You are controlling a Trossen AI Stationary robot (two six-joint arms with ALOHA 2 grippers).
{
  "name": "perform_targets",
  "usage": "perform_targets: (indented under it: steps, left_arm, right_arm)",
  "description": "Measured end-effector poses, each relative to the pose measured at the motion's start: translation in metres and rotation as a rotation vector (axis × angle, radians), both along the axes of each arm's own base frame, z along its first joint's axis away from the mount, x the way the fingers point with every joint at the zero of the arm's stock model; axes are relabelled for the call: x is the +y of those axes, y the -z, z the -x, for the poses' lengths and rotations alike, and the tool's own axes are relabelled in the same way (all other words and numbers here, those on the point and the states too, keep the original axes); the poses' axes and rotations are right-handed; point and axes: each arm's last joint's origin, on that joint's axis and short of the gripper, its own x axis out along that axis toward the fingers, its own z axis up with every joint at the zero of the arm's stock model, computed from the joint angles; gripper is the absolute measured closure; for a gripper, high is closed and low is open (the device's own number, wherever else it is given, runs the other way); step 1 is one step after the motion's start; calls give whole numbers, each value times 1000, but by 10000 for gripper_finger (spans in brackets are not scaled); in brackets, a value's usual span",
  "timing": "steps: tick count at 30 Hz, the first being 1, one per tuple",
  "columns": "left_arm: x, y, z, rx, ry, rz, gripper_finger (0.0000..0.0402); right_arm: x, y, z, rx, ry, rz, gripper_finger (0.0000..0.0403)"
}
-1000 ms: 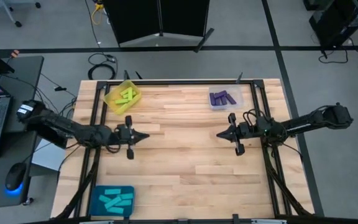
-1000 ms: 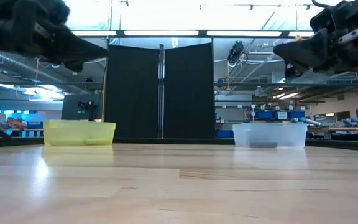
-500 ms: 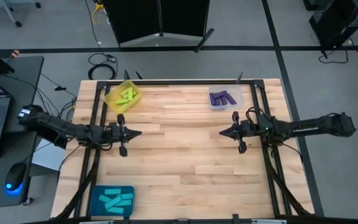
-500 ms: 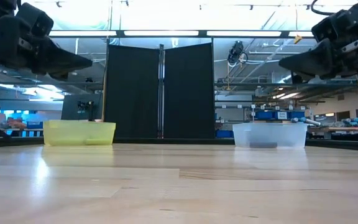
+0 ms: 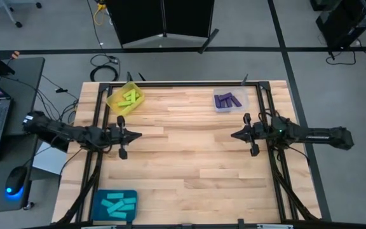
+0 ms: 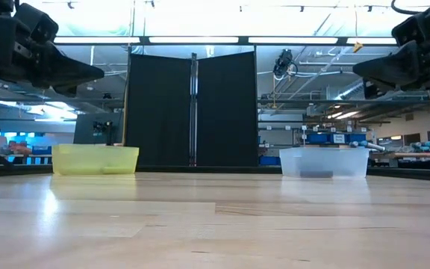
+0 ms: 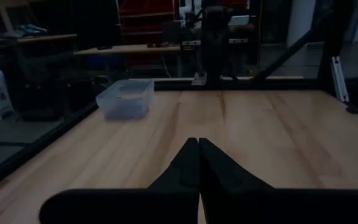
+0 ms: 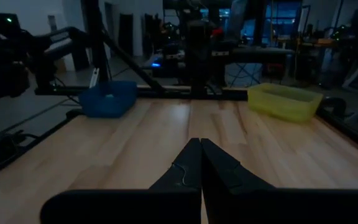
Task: Sort blocks
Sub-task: Return to Home Position
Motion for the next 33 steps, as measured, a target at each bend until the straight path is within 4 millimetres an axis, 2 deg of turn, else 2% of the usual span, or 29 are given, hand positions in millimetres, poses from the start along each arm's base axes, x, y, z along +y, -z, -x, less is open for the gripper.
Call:
perform_targets:
  steps: [5, 12, 17, 22, 26, 33]
  left_arm:
    - [1, 0, 8, -8, 44, 3, 401]
    - [0, -5, 16, -80, 150, -28, 401]
    - [1, -5, 16, -78, 133, -28, 394]
    - [4, -6, 16, -85, 30, -15, 383]
    - [4, -6, 16, -101, 30, 86, 381]
    - [4, -7, 16, -116, 27, 86, 379]
  right_arm:
    - [-1, -3, 10, -59, 73, -6, 396]
    - [-2, -3, 11, -55, 116, -17, 396]
    - [-2, -5, 11, -74, 119, -85, 388]
    - [-2, -6, 10, -78, 119, -65, 373]
    - [-2, -6, 10, -77, 119, -68, 372]
    - [-2, -6, 10, -78, 119, -66, 372]
